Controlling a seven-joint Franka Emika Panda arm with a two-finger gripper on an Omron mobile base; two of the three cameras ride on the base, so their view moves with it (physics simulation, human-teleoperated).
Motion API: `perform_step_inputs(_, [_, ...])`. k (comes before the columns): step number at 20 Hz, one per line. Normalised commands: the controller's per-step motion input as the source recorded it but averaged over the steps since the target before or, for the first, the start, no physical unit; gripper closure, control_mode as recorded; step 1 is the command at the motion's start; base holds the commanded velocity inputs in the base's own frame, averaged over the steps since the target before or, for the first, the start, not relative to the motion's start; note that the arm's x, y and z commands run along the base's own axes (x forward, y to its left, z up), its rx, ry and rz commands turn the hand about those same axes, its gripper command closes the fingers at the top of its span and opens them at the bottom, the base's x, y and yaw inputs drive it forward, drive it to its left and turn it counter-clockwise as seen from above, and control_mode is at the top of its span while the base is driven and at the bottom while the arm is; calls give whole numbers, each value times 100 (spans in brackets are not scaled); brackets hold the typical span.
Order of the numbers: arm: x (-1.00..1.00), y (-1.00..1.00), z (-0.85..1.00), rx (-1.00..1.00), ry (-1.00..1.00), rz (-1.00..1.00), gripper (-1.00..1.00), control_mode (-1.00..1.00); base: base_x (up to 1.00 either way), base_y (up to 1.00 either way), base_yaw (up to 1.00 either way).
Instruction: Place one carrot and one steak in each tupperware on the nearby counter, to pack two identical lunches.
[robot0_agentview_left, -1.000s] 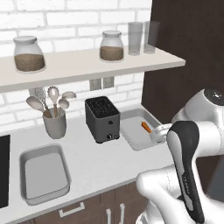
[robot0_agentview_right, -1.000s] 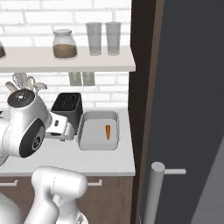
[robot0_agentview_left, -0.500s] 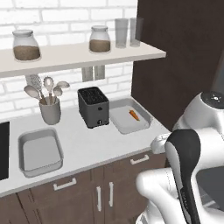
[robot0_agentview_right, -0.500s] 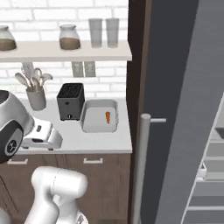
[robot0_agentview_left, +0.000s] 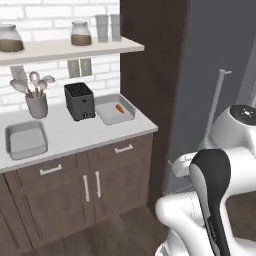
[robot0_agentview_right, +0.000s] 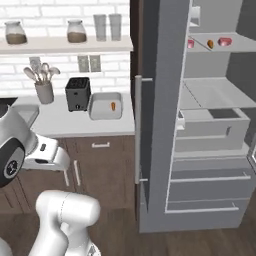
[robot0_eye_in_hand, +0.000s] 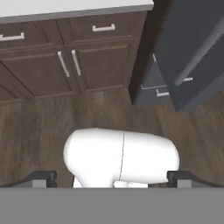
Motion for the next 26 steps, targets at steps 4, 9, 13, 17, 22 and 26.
perform_step_inputs(4, [0, 0, 0, 0, 0, 0, -100, 100, -50, -88, -36])
perform_step_inputs(9, [0, 0, 0, 0, 0, 0, -100, 100, -20, -92, -38])
perform_step_inputs(13, [0, 0, 0, 0, 0, 0, -100, 100, -5, -98, -38])
perform_step_inputs(17, [0, 0, 0, 0, 0, 0, -100, 100, 0, -100, -36])
perform_step_inputs(22, [0, 0, 0, 0, 0, 0, -100, 100, 0, -100, -31])
perform_step_inputs(26, [0, 0, 0, 0, 0, 0, -100, 100, 0, -100, -28])
